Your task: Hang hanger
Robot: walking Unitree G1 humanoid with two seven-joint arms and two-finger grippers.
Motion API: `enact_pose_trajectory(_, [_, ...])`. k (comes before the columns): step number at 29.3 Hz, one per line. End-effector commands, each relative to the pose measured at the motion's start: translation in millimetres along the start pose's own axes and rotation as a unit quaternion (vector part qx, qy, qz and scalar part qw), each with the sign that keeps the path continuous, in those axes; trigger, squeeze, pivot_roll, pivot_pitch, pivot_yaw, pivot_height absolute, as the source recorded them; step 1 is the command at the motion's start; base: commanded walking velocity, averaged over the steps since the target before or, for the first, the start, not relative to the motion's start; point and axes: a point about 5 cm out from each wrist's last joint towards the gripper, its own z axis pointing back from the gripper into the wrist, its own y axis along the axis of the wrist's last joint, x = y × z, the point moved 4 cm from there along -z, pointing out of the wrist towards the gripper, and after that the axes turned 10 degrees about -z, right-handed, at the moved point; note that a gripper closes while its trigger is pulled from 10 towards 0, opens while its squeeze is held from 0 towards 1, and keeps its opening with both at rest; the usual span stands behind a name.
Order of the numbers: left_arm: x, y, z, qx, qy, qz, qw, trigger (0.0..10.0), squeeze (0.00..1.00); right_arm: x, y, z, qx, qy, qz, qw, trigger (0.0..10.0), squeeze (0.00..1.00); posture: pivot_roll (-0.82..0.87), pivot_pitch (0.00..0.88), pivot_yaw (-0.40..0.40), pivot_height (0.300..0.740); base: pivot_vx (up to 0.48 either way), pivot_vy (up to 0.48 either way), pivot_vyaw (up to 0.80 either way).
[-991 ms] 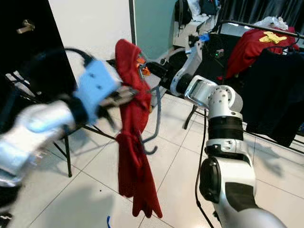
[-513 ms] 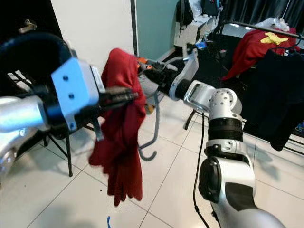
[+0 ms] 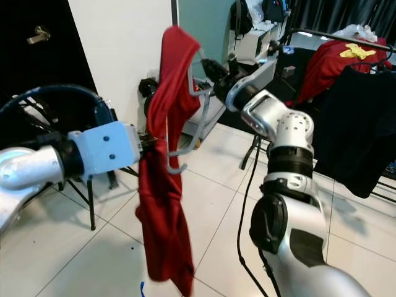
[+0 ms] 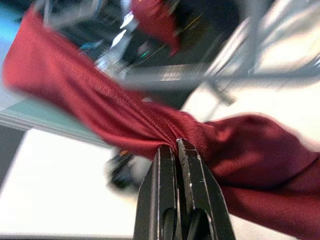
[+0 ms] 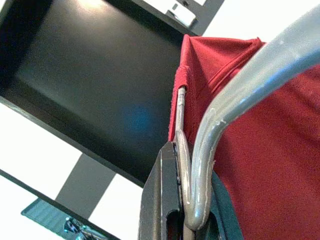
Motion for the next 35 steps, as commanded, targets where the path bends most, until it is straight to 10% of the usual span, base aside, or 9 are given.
enact_pose_trajectory(1, [-6.9,-6.2,3.5,-0.018,0.013,-0.029,0.999,10.0,0.0,-10.8,6.7,-1.3,0.017,0.02,-0.006,1.0,10.0,0.0,-0.03,0.0,-0.041,0.74,0.0,0.0,0.0])
enact_pose_trajectory(12, [-25.6,-28.8,16.3,-0.068,0.062,-0.068,0.993,10.0,0.0,-11.1,21.6,-1.1,0.066,0.007,0.002,0.998,10.0,0.0,-0.03,0.0,-0.041,0.74,0.0,0.0,0.0])
enact_pose_trajectory(22, [21.3,21.7,8.3,0.077,-0.038,0.05,0.995,10.0,0.0,9.0,56.0,11.9,0.18,-0.055,-0.019,0.982,10.0,0.0,-0.03,0.0,-0.04,0.74,0.0,0.0,0.0])
enact_pose_trajectory(35, [12.1,83.0,-5.2,0.223,-0.017,0.132,0.966,10.0,0.0,9.3,49.1,5.8,0.19,-0.066,0.011,0.979,10.0,0.0,-0.03,0.0,-0.034,0.74,0.0,0.0,0.0])
